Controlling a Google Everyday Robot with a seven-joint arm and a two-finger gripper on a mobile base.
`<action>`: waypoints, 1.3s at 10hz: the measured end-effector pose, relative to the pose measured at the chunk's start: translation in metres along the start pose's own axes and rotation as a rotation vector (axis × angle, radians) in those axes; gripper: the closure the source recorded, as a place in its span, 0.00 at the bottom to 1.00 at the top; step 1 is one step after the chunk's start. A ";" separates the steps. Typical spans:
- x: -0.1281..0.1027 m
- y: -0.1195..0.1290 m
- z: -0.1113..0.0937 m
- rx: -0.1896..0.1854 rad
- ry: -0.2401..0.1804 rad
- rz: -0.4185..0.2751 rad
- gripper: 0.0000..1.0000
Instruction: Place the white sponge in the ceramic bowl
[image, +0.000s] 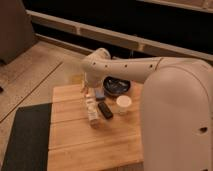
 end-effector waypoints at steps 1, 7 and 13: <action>-0.013 -0.004 0.008 -0.032 -0.018 -0.032 0.35; -0.036 -0.002 0.049 -0.078 -0.005 -0.216 0.35; -0.056 -0.016 0.062 -0.130 -0.117 -0.149 0.35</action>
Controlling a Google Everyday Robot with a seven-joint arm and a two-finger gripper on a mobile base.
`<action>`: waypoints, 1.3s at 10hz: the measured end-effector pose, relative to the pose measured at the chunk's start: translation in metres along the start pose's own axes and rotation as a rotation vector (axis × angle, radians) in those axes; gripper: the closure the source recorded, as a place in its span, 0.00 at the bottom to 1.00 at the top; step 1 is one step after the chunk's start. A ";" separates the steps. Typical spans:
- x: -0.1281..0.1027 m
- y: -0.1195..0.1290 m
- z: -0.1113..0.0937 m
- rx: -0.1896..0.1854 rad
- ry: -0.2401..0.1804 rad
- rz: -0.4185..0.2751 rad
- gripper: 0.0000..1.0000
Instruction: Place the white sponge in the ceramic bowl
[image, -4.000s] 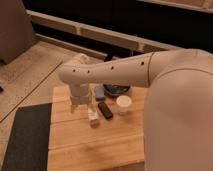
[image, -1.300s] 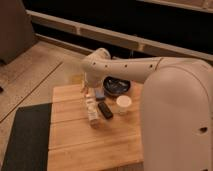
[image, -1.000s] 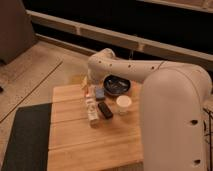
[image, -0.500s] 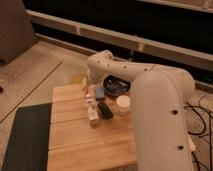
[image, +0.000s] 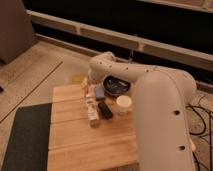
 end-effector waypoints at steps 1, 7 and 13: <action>-0.001 -0.004 0.003 -0.006 -0.020 0.011 0.35; 0.022 -0.010 0.028 -0.040 -0.016 0.022 0.35; 0.030 -0.039 0.054 -0.057 0.047 0.086 0.35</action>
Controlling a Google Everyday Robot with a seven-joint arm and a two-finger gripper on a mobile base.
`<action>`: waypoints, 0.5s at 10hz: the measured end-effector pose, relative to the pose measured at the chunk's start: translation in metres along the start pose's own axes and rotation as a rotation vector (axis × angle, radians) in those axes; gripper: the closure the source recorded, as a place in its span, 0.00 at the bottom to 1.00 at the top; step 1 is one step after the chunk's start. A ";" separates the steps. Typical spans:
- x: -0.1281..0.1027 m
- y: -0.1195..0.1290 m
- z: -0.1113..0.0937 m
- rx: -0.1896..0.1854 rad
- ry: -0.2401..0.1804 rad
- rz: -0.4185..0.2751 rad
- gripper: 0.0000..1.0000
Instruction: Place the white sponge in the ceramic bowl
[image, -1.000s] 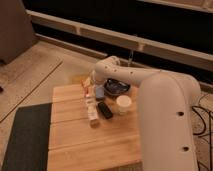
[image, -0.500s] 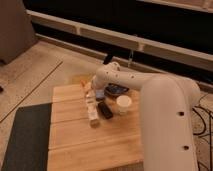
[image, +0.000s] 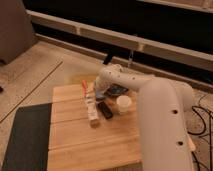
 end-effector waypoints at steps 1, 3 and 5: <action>0.000 -0.004 0.002 0.003 0.010 0.008 0.35; -0.001 -0.006 0.005 0.009 0.022 0.006 0.35; -0.001 -0.006 0.007 0.010 0.036 0.004 0.35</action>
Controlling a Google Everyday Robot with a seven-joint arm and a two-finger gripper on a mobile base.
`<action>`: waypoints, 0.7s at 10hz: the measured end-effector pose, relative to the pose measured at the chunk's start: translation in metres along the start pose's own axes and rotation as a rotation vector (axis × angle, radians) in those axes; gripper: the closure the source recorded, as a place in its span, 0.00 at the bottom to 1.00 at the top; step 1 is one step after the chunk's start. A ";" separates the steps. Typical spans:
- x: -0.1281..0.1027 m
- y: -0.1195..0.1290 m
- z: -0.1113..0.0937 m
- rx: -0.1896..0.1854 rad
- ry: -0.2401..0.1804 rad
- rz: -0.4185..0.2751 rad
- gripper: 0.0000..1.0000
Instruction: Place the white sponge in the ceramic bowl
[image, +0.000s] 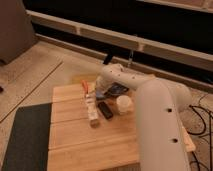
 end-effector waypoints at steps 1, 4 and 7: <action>0.001 -0.001 0.001 0.003 0.011 0.001 0.35; 0.010 -0.016 0.005 0.052 0.087 0.033 0.35; 0.022 -0.032 0.009 0.115 0.177 0.091 0.36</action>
